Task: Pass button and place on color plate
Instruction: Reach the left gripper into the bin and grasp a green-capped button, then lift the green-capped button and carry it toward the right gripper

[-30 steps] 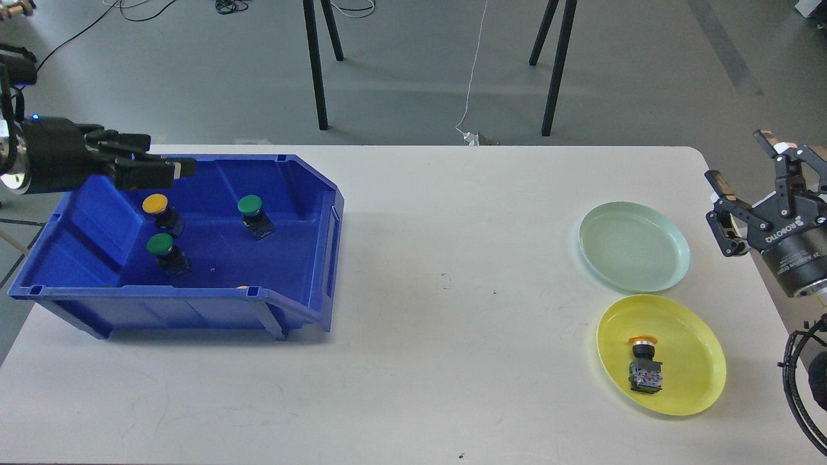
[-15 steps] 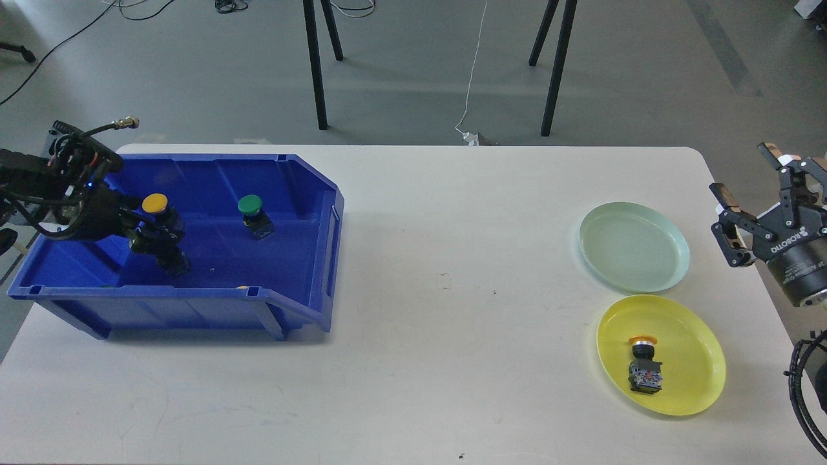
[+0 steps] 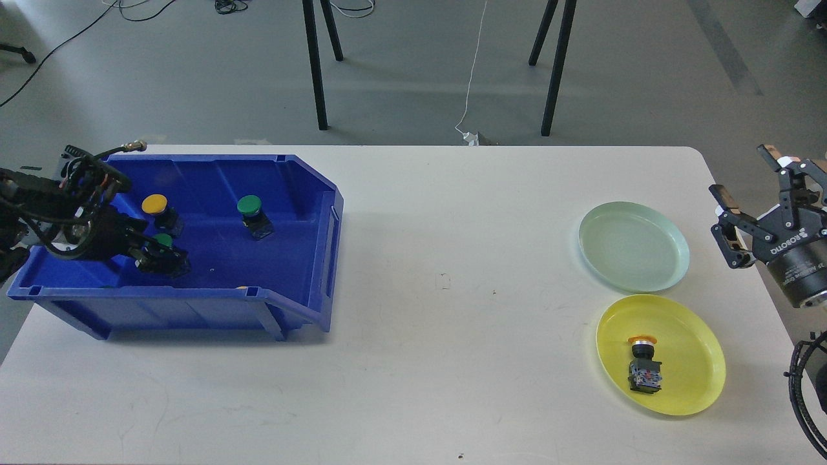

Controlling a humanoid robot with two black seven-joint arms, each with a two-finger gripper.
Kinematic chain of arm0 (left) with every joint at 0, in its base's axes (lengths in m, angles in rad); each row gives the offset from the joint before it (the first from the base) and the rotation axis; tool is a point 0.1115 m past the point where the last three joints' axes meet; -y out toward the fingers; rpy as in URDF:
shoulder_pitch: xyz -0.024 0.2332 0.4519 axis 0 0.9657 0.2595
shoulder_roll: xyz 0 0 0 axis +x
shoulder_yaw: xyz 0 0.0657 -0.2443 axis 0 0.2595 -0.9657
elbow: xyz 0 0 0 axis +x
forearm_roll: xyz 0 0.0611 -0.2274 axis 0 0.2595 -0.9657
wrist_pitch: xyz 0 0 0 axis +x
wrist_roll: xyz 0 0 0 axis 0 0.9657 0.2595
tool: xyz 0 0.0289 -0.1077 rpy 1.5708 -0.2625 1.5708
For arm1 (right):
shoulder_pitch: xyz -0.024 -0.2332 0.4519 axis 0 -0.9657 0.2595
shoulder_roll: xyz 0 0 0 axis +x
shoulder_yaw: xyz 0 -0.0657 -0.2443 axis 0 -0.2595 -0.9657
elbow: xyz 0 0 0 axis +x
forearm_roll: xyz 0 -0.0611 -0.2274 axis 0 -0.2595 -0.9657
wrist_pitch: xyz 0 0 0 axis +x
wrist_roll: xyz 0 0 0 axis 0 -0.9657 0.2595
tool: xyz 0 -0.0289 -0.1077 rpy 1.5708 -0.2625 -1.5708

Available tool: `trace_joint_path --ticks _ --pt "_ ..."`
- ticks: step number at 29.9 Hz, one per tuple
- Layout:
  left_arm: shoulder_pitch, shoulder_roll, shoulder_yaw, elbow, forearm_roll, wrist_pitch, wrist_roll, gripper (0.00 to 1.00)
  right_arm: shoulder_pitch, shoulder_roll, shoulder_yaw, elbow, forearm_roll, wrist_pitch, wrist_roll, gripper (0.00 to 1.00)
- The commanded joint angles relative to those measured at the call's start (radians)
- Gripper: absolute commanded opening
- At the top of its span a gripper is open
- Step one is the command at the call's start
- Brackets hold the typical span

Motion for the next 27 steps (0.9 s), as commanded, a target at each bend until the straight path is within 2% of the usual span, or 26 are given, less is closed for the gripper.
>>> trace_joint_path --ticks 1,4,6,14,15,19,21,27 --pt "0.001 -0.005 -0.001 0.008 0.0 0.0 0.0 0.78 -0.001 0.0 -0.002 0.0 0.0 0.0 0.0 0.72" --pt "0.0 -0.013 -0.001 0.014 0.0 0.0 0.0 0.72 -0.002 0.0 -0.004 0.0 0.0 0.0 0.0 0.73" --pt "0.001 -0.013 0.001 0.013 0.0 0.0 0.0 0.64 -0.008 0.0 -0.002 0.0 0.0 0.0 0.0 0.72" --pt "0.0 -0.011 0.001 0.011 0.0 0.0 0.0 0.59 -0.021 0.0 0.001 -0.002 0.0 0.0 0.0 0.73" --pt "0.0 -0.011 0.001 0.011 0.0 0.0 0.0 0.55 -0.021 0.0 0.0 -0.002 0.0 0.0 0.0 0.72" --pt "0.001 -0.01 0.001 0.011 0.0 0.0 0.0 0.27 -0.021 0.0 0.0 -0.002 0.0 0.0 0.0 0.72" --pt "0.0 -0.01 0.001 0.011 0.0 0.0 0.0 0.08 -0.021 0.0 0.001 -0.002 0.0 0.0 0.0 0.72" --pt "-0.008 0.008 -0.011 -0.019 0.0 0.0 0.0 0.07 -0.021 0.0 0.001 -0.002 0.0 0.0 0.0 0.72"
